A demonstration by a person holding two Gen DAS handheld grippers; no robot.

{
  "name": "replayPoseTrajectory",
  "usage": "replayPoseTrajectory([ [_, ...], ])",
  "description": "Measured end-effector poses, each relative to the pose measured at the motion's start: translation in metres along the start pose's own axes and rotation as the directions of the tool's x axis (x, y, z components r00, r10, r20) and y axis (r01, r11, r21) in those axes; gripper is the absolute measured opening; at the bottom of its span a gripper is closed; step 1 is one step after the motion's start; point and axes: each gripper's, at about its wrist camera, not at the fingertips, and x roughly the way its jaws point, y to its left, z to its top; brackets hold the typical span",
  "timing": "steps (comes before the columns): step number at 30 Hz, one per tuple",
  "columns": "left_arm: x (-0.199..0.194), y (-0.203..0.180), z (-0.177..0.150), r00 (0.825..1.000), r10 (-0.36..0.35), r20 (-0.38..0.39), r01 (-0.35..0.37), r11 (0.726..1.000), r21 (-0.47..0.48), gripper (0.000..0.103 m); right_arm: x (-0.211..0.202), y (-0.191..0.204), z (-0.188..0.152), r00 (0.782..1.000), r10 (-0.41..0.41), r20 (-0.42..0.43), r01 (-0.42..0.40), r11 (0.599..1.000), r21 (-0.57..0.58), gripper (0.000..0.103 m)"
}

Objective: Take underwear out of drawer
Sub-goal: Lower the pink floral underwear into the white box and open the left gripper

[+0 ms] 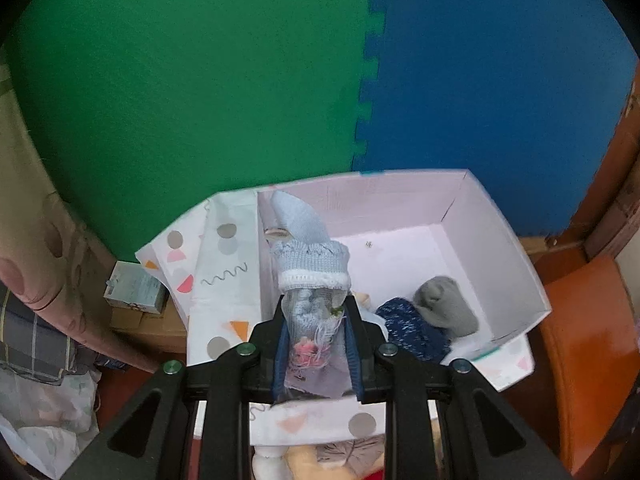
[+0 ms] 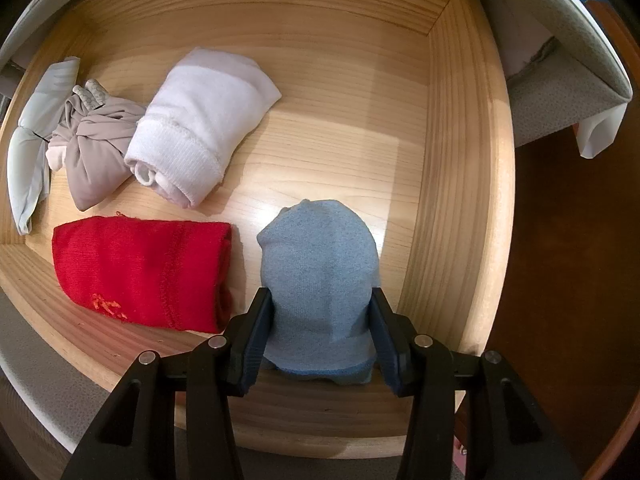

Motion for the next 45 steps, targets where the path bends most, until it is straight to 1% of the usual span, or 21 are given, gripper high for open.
replayPoseTrajectory([
  [3,0.028,-0.004,-0.006,0.999,0.012,-0.048,-0.012,1.0,-0.001,0.024,0.0,-0.003,-0.001,1.0,-0.001,0.0,0.001,1.0,0.0,0.046],
  [5,0.042,-0.005,-0.01,0.998,0.021,-0.06,-0.023,1.0,-0.019,0.025,-0.001,-0.005,-0.002,1.0,-0.003,-0.002,0.003,1.0,-0.002,0.046],
  [6,0.045,-0.005,-0.011,0.998,0.021,-0.056,-0.022,0.999,-0.026,0.027,-0.001,-0.005,-0.002,1.0,-0.003,-0.003,0.003,1.0,-0.003,0.046],
  [7,0.046,-0.004,-0.011,0.999,0.017,-0.052,-0.019,0.999,-0.035,0.031,-0.004,-0.005,-0.002,1.0,-0.004,-0.003,0.004,1.0,-0.003,0.046],
  [9,0.051,-0.003,-0.01,0.998,0.006,-0.062,-0.009,0.999,-0.052,0.033,-0.004,-0.007,-0.002,1.0,-0.004,-0.003,0.004,1.0,-0.003,0.046],
  [12,0.056,-0.004,-0.004,0.996,0.04,-0.078,-0.044,0.998,-0.053,0.04,-0.003,-0.008,-0.002,1.0,-0.004,-0.003,0.004,1.0,-0.002,0.046],
  [14,0.057,-0.002,-0.002,0.996,0.037,-0.08,-0.042,0.997,-0.067,0.04,-0.004,-0.011,-0.004,1.0,-0.004,-0.003,0.004,1.0,-0.001,0.046],
  [16,0.054,-0.002,-0.001,0.996,0.032,-0.085,-0.039,0.996,-0.08,0.04,-0.003,-0.01,-0.003,1.0,-0.005,-0.003,0.005,1.0,-0.001,0.046],
  [23,0.042,-0.003,-0.004,0.994,0.042,-0.096,-0.048,0.997,-0.055,0.042,-0.005,-0.013,-0.003,1.0,-0.007,-0.006,0.007,1.0,0.003,0.047],
  [27,0.034,-0.004,-0.004,0.994,0.053,-0.091,-0.057,0.998,-0.04,0.042,-0.003,-0.011,0.001,1.0,-0.008,-0.009,0.009,1.0,0.008,0.047],
  [28,0.03,-0.004,-0.004,0.995,0.05,-0.088,-0.053,0.998,-0.038,0.042,-0.003,-0.008,0.007,1.0,-0.009,-0.009,0.009,1.0,0.01,0.047],
  [35,0.009,-0.003,-0.006,0.997,0.038,-0.072,-0.04,0.999,-0.033,0.043,0.002,-0.008,0.008,1.0,-0.016,-0.013,0.016,1.0,0.015,0.047],
  [37,0.005,-0.001,-0.01,0.996,0.025,-0.08,-0.028,0.999,-0.038,0.043,0.004,0.002,0.013,1.0,-0.018,-0.015,0.018,1.0,0.019,0.047],
  [40,0.0,0.001,-0.022,0.995,0.029,-0.098,-0.032,0.999,-0.028,0.043,0.005,0.0,0.015,1.0,-0.019,-0.017,0.019,1.0,0.022,0.047],
  [45,-0.01,0.012,-0.053,0.991,0.052,-0.126,-0.053,0.999,0.001,0.043,0.004,-0.001,0.019,1.0,-0.017,-0.019,0.018,0.999,0.027,0.047],
])
